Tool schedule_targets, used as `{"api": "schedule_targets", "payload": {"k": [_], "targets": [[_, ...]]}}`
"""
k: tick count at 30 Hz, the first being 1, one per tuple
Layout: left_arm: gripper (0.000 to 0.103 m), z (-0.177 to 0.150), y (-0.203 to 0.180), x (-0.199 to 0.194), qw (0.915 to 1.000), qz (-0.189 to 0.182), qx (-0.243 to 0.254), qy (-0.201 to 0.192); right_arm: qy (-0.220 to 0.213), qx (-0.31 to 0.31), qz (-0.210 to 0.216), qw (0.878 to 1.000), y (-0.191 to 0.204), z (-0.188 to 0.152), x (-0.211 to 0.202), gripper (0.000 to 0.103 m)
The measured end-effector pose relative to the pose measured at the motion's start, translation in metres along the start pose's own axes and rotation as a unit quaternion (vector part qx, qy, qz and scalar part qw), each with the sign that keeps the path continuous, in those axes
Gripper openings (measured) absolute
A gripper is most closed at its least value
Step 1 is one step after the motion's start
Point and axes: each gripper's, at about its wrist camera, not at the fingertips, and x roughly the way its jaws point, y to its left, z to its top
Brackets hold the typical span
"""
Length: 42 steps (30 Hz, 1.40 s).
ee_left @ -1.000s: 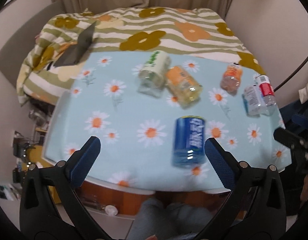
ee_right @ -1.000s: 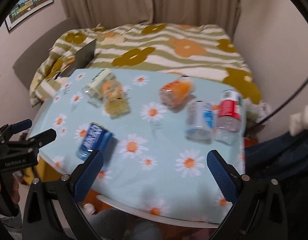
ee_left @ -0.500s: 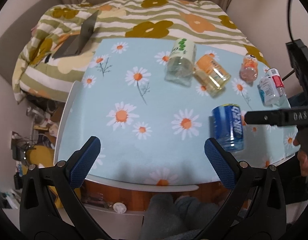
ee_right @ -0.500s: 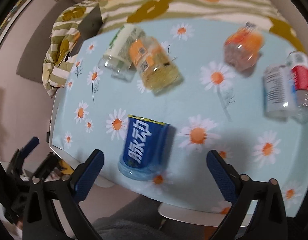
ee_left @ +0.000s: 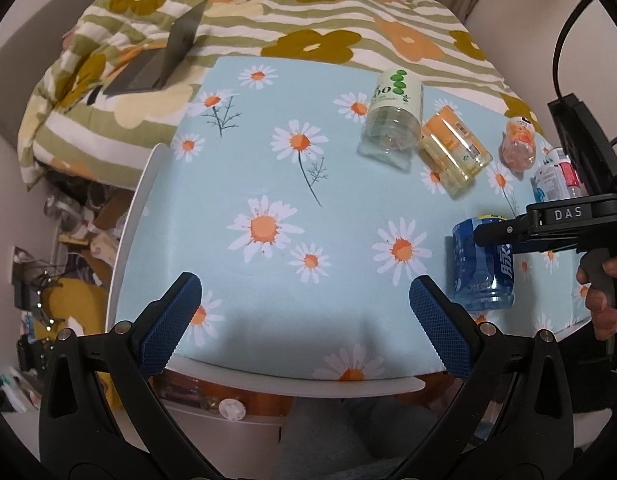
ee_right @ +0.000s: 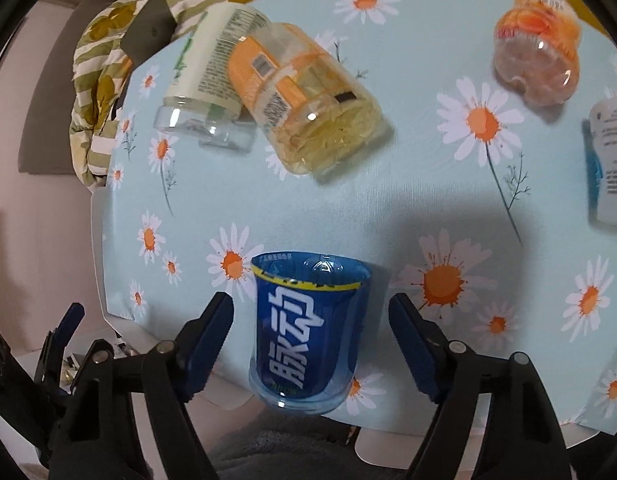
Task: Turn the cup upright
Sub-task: 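Rotate the held blue cup with the right gripper until its rim faces up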
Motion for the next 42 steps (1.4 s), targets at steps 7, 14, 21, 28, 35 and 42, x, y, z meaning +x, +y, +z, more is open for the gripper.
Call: {"api": "schedule_targets", "payload": {"k": [7, 14, 21, 28, 35, 42], "targets": [[0.103, 0.0, 0.003, 0.005, 1.0, 0.0, -0.005, 0.007, 0.022, 0.012, 0.017, 1.0, -0.005, 0.004, 0.012, 0.058], [0.103, 0.0, -0.001, 0.006, 1.0, -0.004, -0.001, 0.008, 0.018, 0.012, 0.023, 1.0, -0.005, 0.001, 0.012, 0.055], [0.103, 0.003, -0.007, -0.002, 1.0, -0.006, 0.007, 0.001, -0.059, 0.014, 0.013, 0.998, -0.005, -0.011, -0.02, 0.055], [0.103, 0.001, -0.017, -0.003, 0.9997, -0.011, 0.02, -0.008, -0.32, -0.031, -0.057, 0.945, 0.015, -0.065, -0.045, 0.055], [0.103, -0.007, -0.025, 0.01, 0.9983, -0.016, 0.052, -0.018, -0.419, -0.065, -0.109, 0.899, 0.022, -0.085, -0.027, 0.055], [0.103, -0.011, -0.024, 0.015, 0.997, -0.02, 0.069, -0.029, -0.442, -0.066, -0.131, 0.885, 0.025, -0.083, -0.023, 0.055]]}}
